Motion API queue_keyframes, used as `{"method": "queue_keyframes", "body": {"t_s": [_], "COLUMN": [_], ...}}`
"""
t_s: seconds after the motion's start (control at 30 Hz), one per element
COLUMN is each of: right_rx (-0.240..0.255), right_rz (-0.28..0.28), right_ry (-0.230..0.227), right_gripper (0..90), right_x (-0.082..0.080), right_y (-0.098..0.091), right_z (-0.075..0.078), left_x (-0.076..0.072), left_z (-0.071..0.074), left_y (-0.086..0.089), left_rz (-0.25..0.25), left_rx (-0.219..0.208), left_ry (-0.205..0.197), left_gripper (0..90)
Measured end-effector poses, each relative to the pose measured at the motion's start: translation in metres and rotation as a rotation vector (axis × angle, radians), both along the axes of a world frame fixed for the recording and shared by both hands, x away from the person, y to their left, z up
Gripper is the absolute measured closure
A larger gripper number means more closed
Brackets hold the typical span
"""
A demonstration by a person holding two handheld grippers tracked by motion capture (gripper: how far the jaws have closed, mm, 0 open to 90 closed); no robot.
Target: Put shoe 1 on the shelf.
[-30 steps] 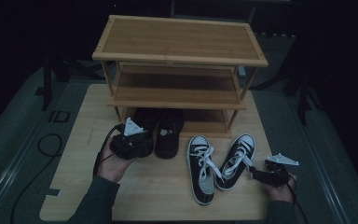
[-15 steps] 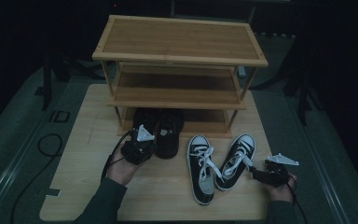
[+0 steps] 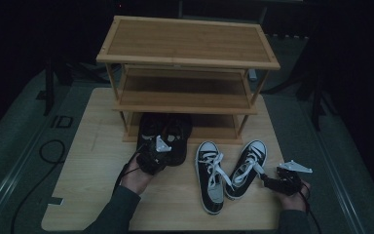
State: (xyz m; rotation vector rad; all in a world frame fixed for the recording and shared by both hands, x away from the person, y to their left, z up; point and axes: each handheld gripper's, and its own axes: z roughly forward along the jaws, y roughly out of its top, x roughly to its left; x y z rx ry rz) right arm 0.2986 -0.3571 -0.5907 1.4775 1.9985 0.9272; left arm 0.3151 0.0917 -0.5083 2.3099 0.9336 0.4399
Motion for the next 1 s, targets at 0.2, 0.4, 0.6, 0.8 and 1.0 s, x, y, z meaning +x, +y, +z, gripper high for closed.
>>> {"method": "queue_keyframes", "body": {"t_s": [0.2, 0.4, 0.6, 0.8, 1.0], "right_rx": [0.000, 0.000, 0.000, 0.000, 0.000], "right_rz": [0.000, 0.000, 0.000, 0.000, 0.000], "right_ry": [0.000, 0.000, 0.000, 0.000, 0.000], "right_gripper": [23.1, 23.0, 23.0, 23.0, 23.0], "right_x": [0.000, 0.000, 0.000, 0.000, 0.000], "right_y": [0.000, 0.000, 0.000, 0.000, 0.000], "right_z": [0.000, 0.000, 0.000, 0.000, 0.000], "left_x": [0.003, 0.008, 0.011, 0.014, 0.017], "left_z": [-0.009, -0.015, -0.013, -0.010, -0.008], "left_y": [-0.008, -0.013, -0.019, -0.021, -0.023], "left_rz": [0.000, 0.002, 0.003, 0.007, 0.020], "left_rx": [0.025, 0.043, 0.059, 0.063, 0.061], "left_ry": [0.008, 0.016, 0.003, -0.007, -0.023], "left_gripper": [90.0, 90.0, 90.0, 90.0, 90.0]}}
